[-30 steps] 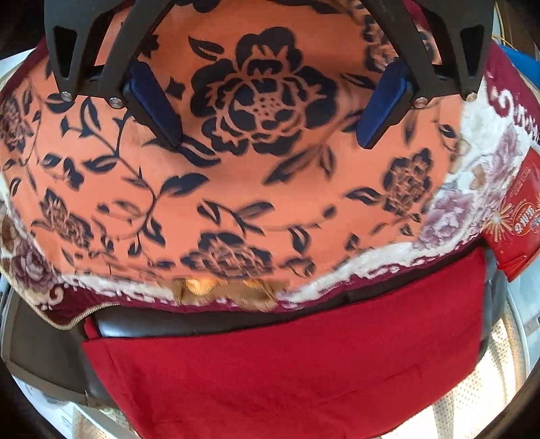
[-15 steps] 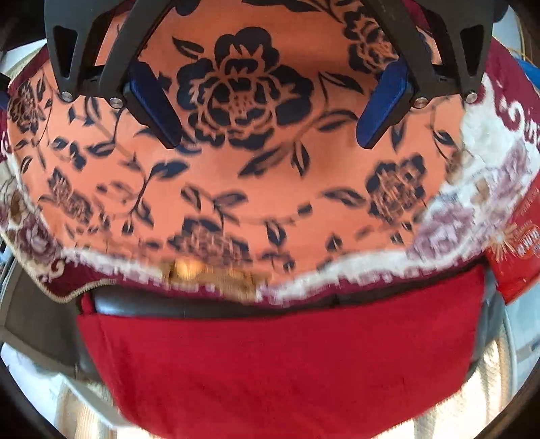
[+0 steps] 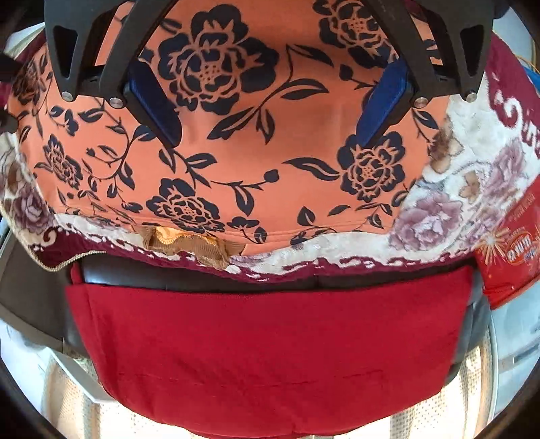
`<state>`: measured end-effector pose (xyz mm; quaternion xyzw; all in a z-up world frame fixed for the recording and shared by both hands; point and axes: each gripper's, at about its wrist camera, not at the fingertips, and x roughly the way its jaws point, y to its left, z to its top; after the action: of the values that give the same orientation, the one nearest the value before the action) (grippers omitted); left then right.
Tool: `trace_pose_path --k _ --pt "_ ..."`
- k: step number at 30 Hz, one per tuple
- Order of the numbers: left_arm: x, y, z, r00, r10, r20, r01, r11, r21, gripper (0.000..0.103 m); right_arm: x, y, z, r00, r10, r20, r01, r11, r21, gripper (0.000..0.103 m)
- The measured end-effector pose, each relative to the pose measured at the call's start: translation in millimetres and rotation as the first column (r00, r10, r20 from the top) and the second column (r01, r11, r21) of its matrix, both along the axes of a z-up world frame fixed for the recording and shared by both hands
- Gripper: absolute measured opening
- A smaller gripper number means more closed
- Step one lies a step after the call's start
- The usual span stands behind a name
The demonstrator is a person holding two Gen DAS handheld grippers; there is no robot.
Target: Fold small clothes
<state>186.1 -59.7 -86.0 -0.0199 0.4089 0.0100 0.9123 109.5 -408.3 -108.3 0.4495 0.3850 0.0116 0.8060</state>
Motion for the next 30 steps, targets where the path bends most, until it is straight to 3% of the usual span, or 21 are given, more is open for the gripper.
trace_pose_path --k 2,4,12,16,19,24,27,30 --pt "11.5 -10.0 -23.6 0.992 -0.057 -0.113 0.061 0.998 0.033 0.103 -4.1 -2.4 -0.3 0.999 -0.036 -0.009 0.037 0.999 0.026 0.078" --pt "5.0 -12.0 -27.8 0.996 -0.071 -0.049 0.074 0.995 0.064 0.103 -10.5 -3.6 1.0 0.998 -0.067 -0.012 0.067 0.997 0.048 0.078" --pt "5.7 -3.7 -23.0 0.996 -0.043 -0.081 0.045 0.998 0.032 0.103 -23.4 8.7 14.3 0.998 -0.055 -0.006 0.055 0.998 0.037 0.081" --pt "7.4 -7.3 -31.1 0.993 -0.064 -0.101 0.068 0.997 0.035 0.103 -5.3 1.7 -6.5 0.997 -0.053 -0.051 0.057 0.996 0.074 0.083" --pt "2.8 -11.4 -24.8 0.992 -0.081 -0.101 0.087 0.995 0.056 0.103 3.9 5.5 -1.8 0.999 -0.02 -0.047 0.021 1.0 0.023 0.083" --pt "2.9 -6.9 -25.5 0.991 -0.078 -0.105 0.083 0.995 0.047 0.103 1.0 17.8 4.6 0.999 0.03 -0.03 -0.034 0.991 -0.131 0.074" --pt "4.3 -1.8 -32.0 0.991 -0.086 -0.107 0.088 0.996 0.006 0.103 -20.5 6.1 6.2 0.997 -0.081 0.007 0.081 0.991 -0.104 0.074" --pt "4.4 -3.2 -32.6 0.989 -0.098 -0.107 0.1 0.995 0.014 0.103 -41.9 1.3 13.9 0.981 -0.192 0.038 0.195 0.974 -0.118 0.079"
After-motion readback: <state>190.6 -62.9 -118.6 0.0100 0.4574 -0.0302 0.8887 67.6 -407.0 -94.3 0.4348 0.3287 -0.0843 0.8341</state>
